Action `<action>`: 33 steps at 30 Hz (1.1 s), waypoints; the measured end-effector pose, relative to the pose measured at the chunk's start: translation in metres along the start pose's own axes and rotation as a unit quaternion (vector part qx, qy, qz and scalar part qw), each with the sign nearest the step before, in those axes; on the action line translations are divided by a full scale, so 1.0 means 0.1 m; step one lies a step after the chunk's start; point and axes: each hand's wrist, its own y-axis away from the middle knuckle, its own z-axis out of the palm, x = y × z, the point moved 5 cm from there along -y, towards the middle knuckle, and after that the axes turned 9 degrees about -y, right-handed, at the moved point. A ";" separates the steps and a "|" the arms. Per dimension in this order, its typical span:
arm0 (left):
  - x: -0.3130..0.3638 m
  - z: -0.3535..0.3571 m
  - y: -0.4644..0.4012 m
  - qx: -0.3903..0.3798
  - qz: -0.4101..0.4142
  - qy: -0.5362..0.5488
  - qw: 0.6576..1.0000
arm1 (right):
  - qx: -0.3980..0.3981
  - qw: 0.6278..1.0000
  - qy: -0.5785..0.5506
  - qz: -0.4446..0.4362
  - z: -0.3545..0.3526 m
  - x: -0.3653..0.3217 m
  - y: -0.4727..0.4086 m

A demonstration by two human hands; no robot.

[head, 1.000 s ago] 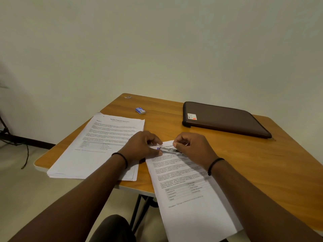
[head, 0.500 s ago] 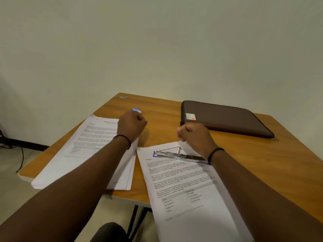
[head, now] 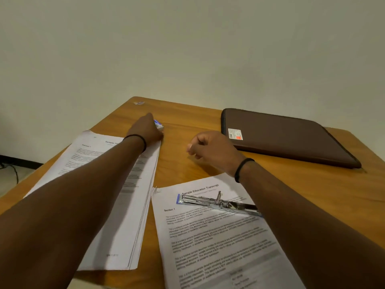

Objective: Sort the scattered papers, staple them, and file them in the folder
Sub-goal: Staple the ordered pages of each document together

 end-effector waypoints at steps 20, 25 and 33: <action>1.10 -0.22 1.23 -0.026 0.237 0.350 0.906 | 0.187 0.934 -0.286 0.104 -0.33 -0.13 0.55; 1.17 -0.21 1.64 -0.215 0.077 0.479 0.847 | 0.177 0.931 -0.299 0.111 -0.40 -0.23 0.93; 1.34 -0.28 2.19 -0.303 -0.006 0.550 0.778 | 0.208 0.912 -0.334 0.121 -0.46 -0.37 1.31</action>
